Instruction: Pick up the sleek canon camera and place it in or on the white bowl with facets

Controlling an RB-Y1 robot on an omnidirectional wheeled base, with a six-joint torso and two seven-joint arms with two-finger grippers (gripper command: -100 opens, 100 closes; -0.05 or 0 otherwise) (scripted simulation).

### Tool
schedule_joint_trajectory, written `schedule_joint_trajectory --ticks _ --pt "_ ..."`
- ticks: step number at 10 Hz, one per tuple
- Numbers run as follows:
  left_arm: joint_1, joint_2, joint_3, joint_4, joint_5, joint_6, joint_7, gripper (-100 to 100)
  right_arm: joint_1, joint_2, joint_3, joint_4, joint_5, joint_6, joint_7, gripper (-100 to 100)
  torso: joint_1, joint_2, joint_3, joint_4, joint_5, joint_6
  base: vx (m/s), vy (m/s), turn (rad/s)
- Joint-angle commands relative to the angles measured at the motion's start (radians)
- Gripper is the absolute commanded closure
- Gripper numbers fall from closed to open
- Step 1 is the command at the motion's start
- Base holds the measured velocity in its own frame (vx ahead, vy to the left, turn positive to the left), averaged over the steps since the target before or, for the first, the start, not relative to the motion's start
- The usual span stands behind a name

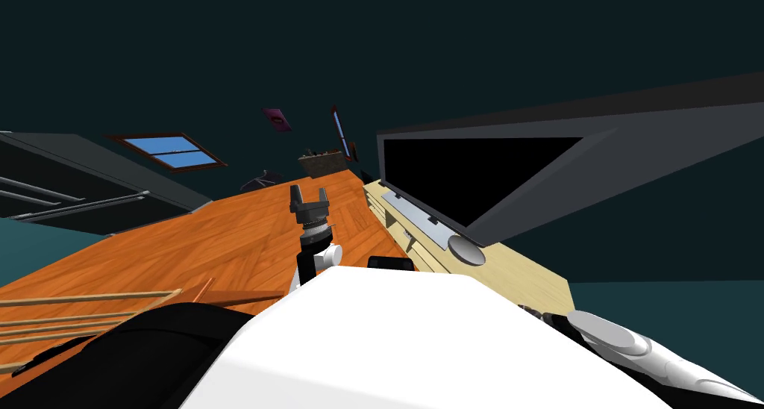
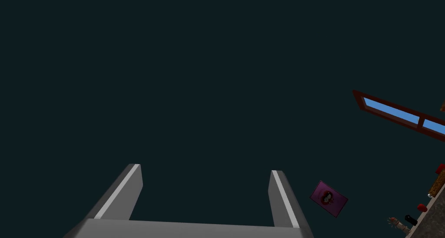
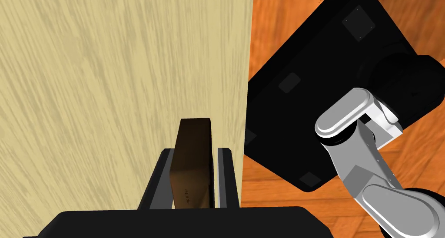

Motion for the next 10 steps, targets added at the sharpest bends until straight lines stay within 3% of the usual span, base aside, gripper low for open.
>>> schedule_joint_trajectory --ticks 1,2,3,4,10 --pt "0.000 0.000 0.000 0.000 0.000 0.000 0.000 0 0.000 -0.033 -0.006 -0.017 -0.003 -0.020 -0.005 100 0.000 0.000 0.000 0.000 0.000 0.000 0.025 0.028 -0.074" --pt "0.000 0.000 0.000 0.000 0.000 0.000 0.000 0 0.000 -0.017 -0.005 -0.007 -0.002 -0.012 -0.001 100 0.000 0.000 0.000 0.000 0.000 0.000 0.012 0.011 -0.013" --pt "0.000 0.000 0.000 0.000 0.000 0.000 0.000 0 0.000 -0.020 -0.006 -0.007 -0.003 -0.015 -0.001 0 -0.001 0.000 0.000 0.000 -0.001 0.000 0.000 0.000 0.000" --pt "0.000 0.000 0.000 0.000 0.000 0.000 0.000 0 0.012 -0.052 -0.033 -0.009 0.008 -0.024 -0.012 100 -0.002 0.001 0.000 0.000 -0.001 0.000 -0.049 0.024 -0.104" --pt "0.000 0.000 0.000 0.000 0.000 0.000 0.000 0 0.046 -0.178 -0.120 -0.027 0.035 -0.063 -0.055 100 0.002 0.008 0.005 0.002 0.003 0.001 -0.090 0.023 -0.095"
